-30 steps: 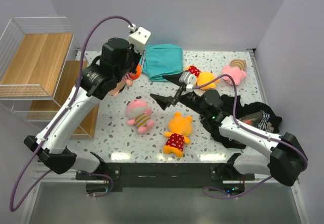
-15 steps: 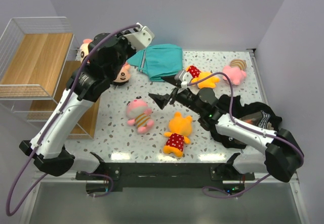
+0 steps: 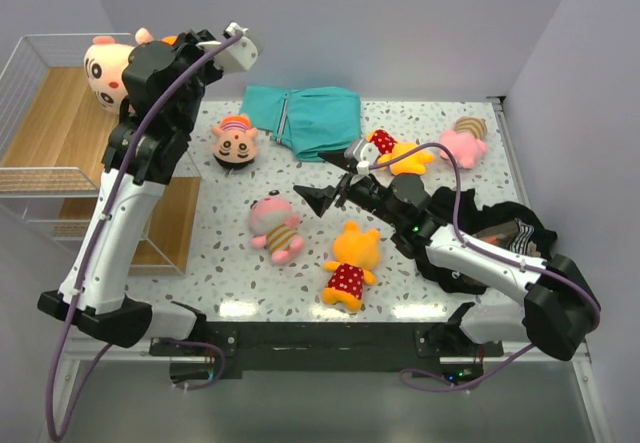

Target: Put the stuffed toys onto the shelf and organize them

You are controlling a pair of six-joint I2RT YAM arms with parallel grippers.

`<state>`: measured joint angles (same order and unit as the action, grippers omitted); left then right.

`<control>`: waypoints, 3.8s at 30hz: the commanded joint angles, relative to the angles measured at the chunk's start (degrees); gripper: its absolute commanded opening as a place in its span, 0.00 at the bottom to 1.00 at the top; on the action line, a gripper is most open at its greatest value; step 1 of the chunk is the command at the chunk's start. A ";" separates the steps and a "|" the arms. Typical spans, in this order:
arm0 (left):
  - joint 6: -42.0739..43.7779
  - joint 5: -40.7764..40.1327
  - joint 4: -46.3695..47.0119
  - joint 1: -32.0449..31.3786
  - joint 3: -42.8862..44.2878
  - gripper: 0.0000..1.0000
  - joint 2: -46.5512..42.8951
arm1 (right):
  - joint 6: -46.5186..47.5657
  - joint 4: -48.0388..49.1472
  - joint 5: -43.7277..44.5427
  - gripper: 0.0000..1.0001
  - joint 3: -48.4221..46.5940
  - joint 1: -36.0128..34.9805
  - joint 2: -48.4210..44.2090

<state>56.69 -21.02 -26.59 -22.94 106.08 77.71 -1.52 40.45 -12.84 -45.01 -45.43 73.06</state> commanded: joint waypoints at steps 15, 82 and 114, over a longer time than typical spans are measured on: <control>6.77 19.44 12.79 25.22 -14.85 0.00 -8.28 | -0.33 -0.02 -0.34 0.99 -3.76 -0.01 0.95; -52.38 11.01 26.68 1.41 -21.54 1.00 6.64 | -16.67 -30.87 43.58 0.99 -16.51 1.48 3.06; -51.84 -18.36 30.03 2.02 -15.03 0.43 37.59 | -14.04 -26.03 45.36 0.99 -13.08 1.66 0.95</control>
<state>7.44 -34.61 4.51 -22.26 87.48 112.68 -15.40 11.27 32.77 -57.98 -43.90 75.24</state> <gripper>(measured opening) 0.440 0.986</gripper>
